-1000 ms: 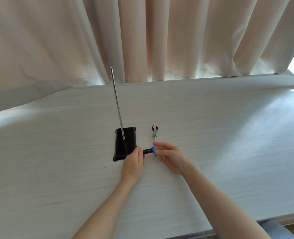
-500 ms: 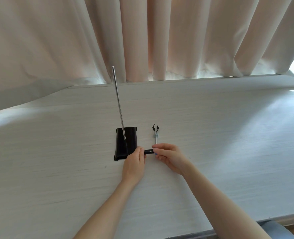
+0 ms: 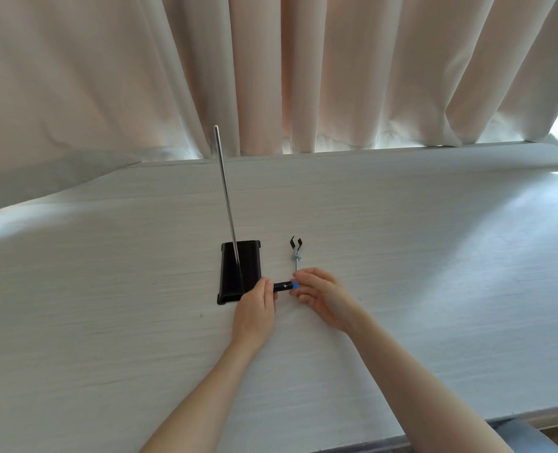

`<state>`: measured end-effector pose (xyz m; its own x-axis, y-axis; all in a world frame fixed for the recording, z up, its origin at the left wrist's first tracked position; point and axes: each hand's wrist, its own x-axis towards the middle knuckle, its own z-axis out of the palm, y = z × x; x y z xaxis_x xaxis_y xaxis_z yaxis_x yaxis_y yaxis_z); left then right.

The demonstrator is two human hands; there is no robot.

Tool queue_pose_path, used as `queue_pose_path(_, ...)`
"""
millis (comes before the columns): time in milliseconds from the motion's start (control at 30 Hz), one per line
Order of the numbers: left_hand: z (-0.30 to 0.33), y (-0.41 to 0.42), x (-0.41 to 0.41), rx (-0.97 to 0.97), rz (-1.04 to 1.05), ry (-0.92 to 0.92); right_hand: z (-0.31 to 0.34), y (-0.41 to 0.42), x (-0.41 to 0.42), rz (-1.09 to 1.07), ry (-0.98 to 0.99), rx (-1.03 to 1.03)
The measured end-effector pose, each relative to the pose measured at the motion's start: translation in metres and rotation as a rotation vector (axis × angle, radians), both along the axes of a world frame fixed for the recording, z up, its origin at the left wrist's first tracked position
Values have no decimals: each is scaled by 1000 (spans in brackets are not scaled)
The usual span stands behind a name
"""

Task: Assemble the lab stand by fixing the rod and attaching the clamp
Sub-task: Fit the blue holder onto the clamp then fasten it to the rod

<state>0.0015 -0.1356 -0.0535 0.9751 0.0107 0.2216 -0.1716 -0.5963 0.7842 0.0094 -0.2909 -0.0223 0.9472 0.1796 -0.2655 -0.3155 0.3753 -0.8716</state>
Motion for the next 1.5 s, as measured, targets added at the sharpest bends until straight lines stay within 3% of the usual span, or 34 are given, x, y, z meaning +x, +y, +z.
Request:
queue_pose_path(133,0,0,0,7,7,0,-2,3,-1,34,-41,-77)
queue_pose_path(533,1,0,0,13,-1,6,1,0,-2,0,-7,-2)
queue_pose_path(900,3,-1,-2,80,28,-1,-4,3,-3,4,-68,-78)
queue_pose_path(1133,6,-3,-3,79,46,-10,-2,-1,-1,-6,-23,4)
queue_pose_path(1267,5,-2,-3,75,47,-16,-3,3,-1,27,-35,-109)
queue_pose_path(1500,6,-2,-3,60,47,-18,-9,0,-1,32,-75,-83)
